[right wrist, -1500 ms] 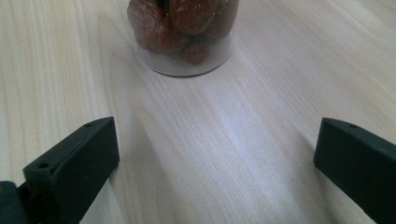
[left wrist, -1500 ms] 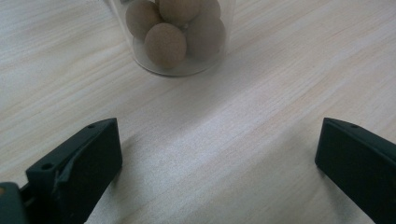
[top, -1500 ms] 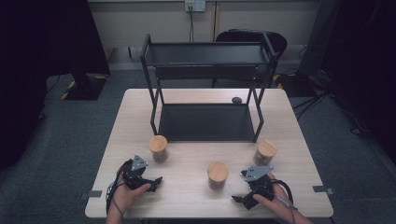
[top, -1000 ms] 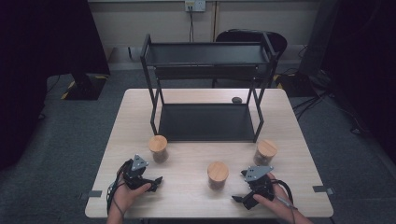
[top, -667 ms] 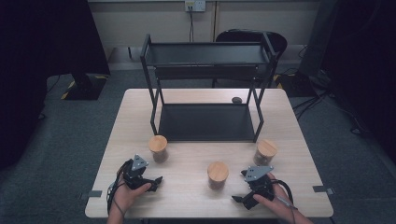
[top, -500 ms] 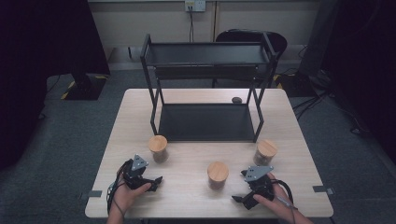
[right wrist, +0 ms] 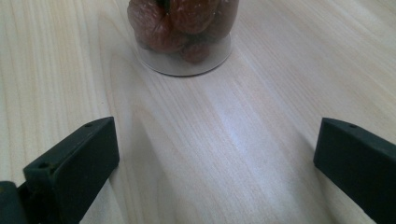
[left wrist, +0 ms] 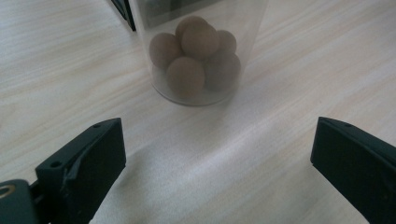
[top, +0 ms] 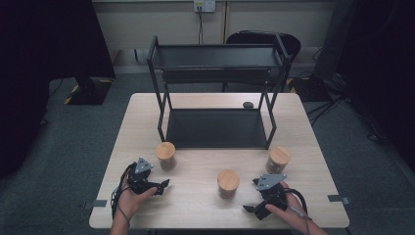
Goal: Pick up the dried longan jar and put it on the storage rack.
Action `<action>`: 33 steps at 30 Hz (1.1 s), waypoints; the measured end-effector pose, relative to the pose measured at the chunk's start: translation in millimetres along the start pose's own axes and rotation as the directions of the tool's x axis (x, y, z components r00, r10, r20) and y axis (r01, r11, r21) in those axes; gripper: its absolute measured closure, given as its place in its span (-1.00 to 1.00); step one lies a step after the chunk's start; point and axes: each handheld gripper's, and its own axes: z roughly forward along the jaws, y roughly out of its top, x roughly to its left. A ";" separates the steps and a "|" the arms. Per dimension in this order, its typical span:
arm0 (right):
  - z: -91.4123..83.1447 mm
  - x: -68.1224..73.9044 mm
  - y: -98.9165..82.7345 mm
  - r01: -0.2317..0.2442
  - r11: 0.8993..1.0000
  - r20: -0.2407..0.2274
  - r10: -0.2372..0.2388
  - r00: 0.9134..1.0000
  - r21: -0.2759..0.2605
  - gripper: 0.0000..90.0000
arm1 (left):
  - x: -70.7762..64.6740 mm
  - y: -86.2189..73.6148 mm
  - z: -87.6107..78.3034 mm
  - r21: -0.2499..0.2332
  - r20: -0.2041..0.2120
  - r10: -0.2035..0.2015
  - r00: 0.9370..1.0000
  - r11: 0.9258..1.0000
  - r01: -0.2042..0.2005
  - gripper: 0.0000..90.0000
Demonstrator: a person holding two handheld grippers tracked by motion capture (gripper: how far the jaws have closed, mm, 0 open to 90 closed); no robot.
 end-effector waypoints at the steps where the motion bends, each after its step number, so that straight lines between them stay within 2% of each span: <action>1: 0.0 0.0 0.0 0.000 1.000 0.000 0.000 1.000 0.000 -1.00 | 0.7 0.5 0.3 -0.009 0.001 -0.007 1.000 1.000 0.007 -0.93; 4: 0.0 0.0 0.0 0.000 1.000 0.000 0.000 1.000 0.000 -1.00 | 3.2 2.2 1.2 -0.015 -0.001 -0.030 1.000 0.999 0.030 -0.94; 10: 0.0 0.0 0.0 0.000 1.000 0.000 0.000 1.000 0.000 -1.00 | 7.5 6.5 5.6 -0.036 -0.003 -0.045 0.999 0.998 0.045 -0.93; 23: 0.0 0.0 0.0 -0.001 1.000 0.000 0.001 1.000 0.000 -1.00 | 7.6 20.5 19.5 -0.076 0.010 -0.055 0.998 0.996 0.056 -0.93; 33: 0.0 0.0 0.0 0.000 1.000 0.000 0.000 1.000 0.000 -1.00 | 9.5 29.8 26.8 -0.092 -0.004 -0.051 0.999 0.994 0.051 -0.91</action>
